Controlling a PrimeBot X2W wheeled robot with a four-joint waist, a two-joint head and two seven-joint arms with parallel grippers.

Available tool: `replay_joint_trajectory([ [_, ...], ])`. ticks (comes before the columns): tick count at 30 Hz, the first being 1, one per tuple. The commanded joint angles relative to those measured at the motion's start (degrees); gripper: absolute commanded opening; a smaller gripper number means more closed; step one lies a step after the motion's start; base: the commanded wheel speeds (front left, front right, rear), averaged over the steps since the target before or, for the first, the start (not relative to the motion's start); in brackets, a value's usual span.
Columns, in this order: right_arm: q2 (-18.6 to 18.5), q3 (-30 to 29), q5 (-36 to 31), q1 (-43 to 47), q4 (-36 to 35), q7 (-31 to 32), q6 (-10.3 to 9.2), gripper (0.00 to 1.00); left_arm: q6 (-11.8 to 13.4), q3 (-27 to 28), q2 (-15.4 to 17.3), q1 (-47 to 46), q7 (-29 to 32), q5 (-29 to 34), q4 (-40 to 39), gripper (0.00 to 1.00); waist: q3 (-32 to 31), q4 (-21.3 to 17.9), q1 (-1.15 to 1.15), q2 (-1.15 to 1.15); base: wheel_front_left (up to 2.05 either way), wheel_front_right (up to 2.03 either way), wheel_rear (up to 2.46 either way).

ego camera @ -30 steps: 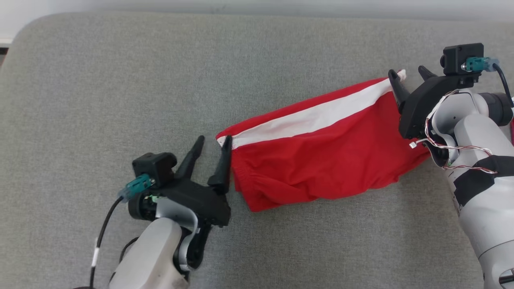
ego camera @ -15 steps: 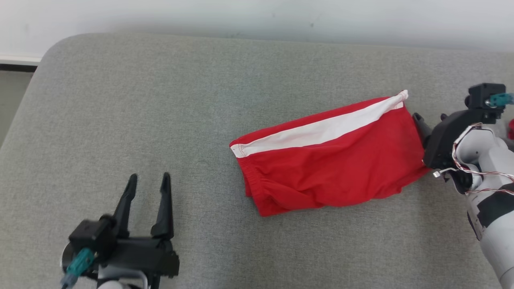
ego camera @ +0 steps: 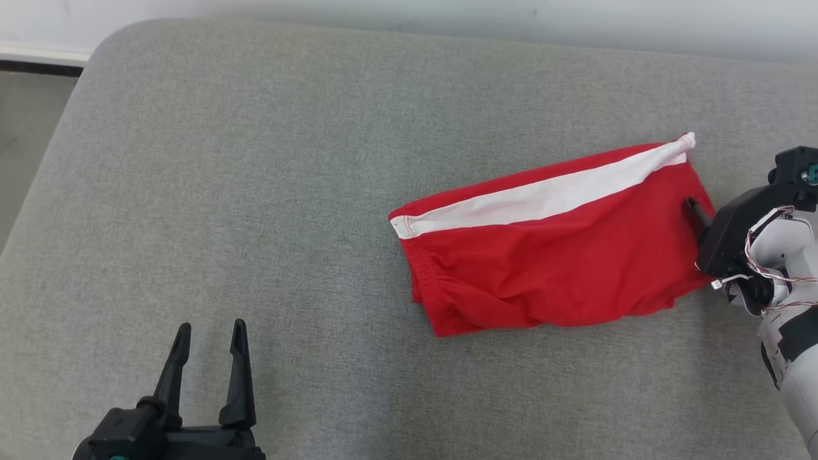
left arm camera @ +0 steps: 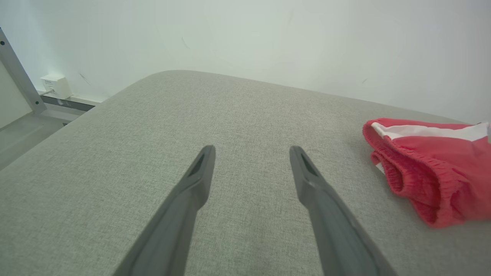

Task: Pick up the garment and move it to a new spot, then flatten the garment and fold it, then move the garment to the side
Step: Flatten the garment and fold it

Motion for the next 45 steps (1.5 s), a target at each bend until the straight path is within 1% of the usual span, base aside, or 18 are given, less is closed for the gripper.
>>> replay_joint_trajectory([
  [1,0.3,0.0,0.2,0.2,0.3,0.3,-0.16,1.0,0.0,0.1,-0.2,0.8,-0.1,0.3,-0.3,1.0,0.3,0.4,0.0,0.0,0.0,0.0,0.0],
  [7,2.4,1.1,1.5,2.0,3.4,6.7,-0.13,1.0,-0.8,0.6,-0.9,1.4,-0.1,1.2,-0.5,1.0,0.4,0.6,0.0,0.0,0.0,0.0,0.0],
  [8,2.7,1.4,1.6,2.4,3.4,7.5,-0.05,0.83,-0.9,0.6,-1.0,1.6,-0.1,1.2,-0.5,1.0,0.2,0.6,0.0,0.0,0.0,0.0,0.0],
  [9,2.6,1.8,1.7,2.8,3.3,8.0,-0.02,0.16,-1.0,0.7,-1.0,1.7,-0.1,1.3,-0.4,1.0,0.1,0.6,0.0,0.0,0.0,0.0,0.0],
  [10,2.6,2.1,1.7,3.2,3.1,8.3,-0.02,0.0,-0.9,0.7,-1.1,1.9,-0.1,1.3,-0.4,1.0,0.0,0.6,0.0,0.0,0.0,0.0,0.0],
  [14,1.0,2.5,1.6,3.8,2.0,6.8,-0.17,0.0,-1.2,1.0,-1.2,2.0,-0.1,0.6,-0.3,1.0,-0.7,0.2,0.0,0.0,0.0,0.0,0.0],
  [17,-0.1,1.5,1.7,4.5,1.6,4.0,-0.19,0.0,-1.1,1.2,-1.3,2.4,-0.1,0.5,-0.2,1.0,-1.8,-0.1,0.0,0.0,0.0,0.0,0.0],
  [20,-0.5,0.3,2.0,5.4,1.4,0.9,-0.19,0.0,-1.0,1.4,-1.3,2.8,-0.1,0.5,-0.1,1.0,-3.2,-0.7,0.0,0.0,0.0,0.0,0.0],
  [23,-1.3,-0.5,1.0,6.7,1.0,-2.1,-0.18,0.0,-1.1,1.5,-1.3,3.5,-0.1,0.5,0.3,1.0,-4.7,-1.5,0.0,0.0,0.0,0.0,0.0],
  [30,-4.3,-1.0,-3.2,8.4,-0.7,-6.8,-0.17,0.0,-0.6,1.2,-1.3,4.6,-0.1,-0.3,0.4,1.0,-7.3,-3.1,0.0,0.0,0.0,0.0,0.0],
  [35,-6.5,-1.8,-9.9,8.5,-1.0,-8.5,-0.17,0.0,0.0,0.4,-1.3,5.4,-0.1,-0.5,0.5,1.0,-9.2,-3.8,0.0,0.0,0.0,0.0,0.0],
  [40,-4.6,-3.3,-15.6,8.7,-2.8,-8.2,-0.17,0.0,0.4,-0.1,-1.3,6.2,-0.1,-0.6,0.8,1.0,-11.1,-4.2,0.0,0.0,0.0,0.0,0.0],
  [43,-2.2,-3.0,-18.4,9.4,-5.8,-7.4,-0.17,0.0,0.4,-0.3,-1.3,6.9,-0.1,-0.6,0.9,1.0,-12.1,-4.3,0.0,0.0,0.0,0.0,0.0],
  [44,-2.2,-3.0,-18.4,9.4,-5.8,-7.4,-0.17,0.0,0.4,-0.3,-1.3,6.9,-0.1,-0.6,0.9,1.0,-12.1,-4.3,0.0,0.0,0.0,0.0,0.0],
  [45,-1.1,-2.8,-19.0,9.8,-7.1,-7.0,-0.17,0.0,0.5,-0.2,-1.3,7.0,-0.1,-0.7,0.9,1.0,-12.4,-4.3,0.0,0.0,0.0,0.0,0.0],
])
